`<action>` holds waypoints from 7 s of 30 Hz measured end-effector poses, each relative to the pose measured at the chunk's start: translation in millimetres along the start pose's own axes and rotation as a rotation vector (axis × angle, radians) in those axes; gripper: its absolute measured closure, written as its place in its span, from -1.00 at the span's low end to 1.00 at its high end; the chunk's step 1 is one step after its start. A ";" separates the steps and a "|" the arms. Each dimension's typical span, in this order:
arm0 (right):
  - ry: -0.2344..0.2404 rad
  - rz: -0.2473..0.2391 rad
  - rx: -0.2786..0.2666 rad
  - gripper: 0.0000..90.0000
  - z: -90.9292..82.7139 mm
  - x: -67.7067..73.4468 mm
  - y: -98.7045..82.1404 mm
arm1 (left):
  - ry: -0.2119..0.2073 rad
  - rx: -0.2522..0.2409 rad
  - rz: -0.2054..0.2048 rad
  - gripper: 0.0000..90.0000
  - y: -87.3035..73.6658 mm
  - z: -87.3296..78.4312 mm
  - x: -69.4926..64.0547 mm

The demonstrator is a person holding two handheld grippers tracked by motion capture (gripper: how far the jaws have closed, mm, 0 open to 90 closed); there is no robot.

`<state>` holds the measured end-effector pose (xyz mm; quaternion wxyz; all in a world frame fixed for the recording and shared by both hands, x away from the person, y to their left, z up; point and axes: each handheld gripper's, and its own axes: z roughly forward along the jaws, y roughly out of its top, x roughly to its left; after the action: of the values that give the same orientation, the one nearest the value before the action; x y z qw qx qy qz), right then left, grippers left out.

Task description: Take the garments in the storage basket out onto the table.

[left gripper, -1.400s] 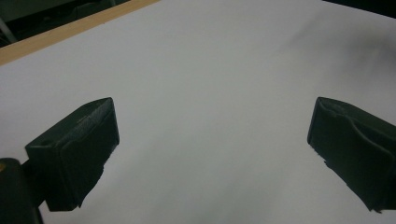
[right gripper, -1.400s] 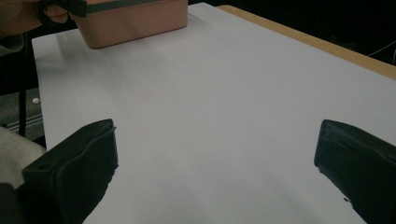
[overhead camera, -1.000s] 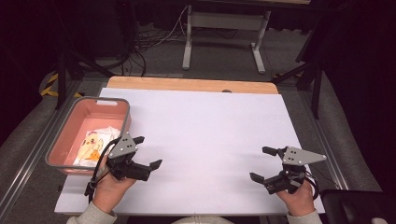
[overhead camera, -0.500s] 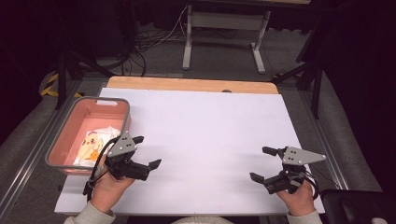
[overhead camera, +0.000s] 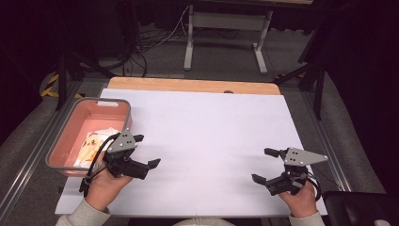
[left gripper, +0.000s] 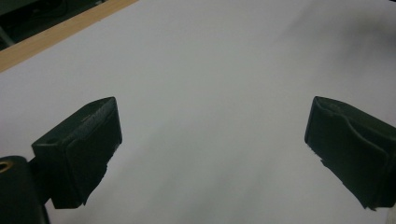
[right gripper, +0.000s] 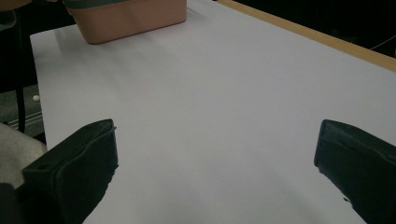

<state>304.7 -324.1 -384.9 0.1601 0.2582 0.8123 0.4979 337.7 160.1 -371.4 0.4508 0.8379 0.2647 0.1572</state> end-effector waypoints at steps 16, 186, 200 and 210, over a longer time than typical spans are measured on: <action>-0.004 0.000 0.008 -1.00 -1.2 -1.5 -1.2 | -0.006 0.050 0.031 -0.90 16.4 -10.5 11.8; 0.033 -0.023 0.011 -1.00 1.0 0.4 -1.9 | 0.247 0.264 -0.259 0.52 -31.4 -52.1 142.6; 0.033 -0.023 0.010 -1.00 1.0 0.8 -1.8 | 0.266 0.153 -0.233 0.52 -9.8 -75.2 136.3; 0.033 -0.026 0.008 -1.00 0.6 1.2 -1.2 | 0.282 0.122 -0.181 0.51 14.4 -92.8 128.0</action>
<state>303.7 -323.4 -386.2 0.1520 0.2400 0.8201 0.4967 399.2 290.8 -305.6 0.3698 0.8060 0.4088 0.2157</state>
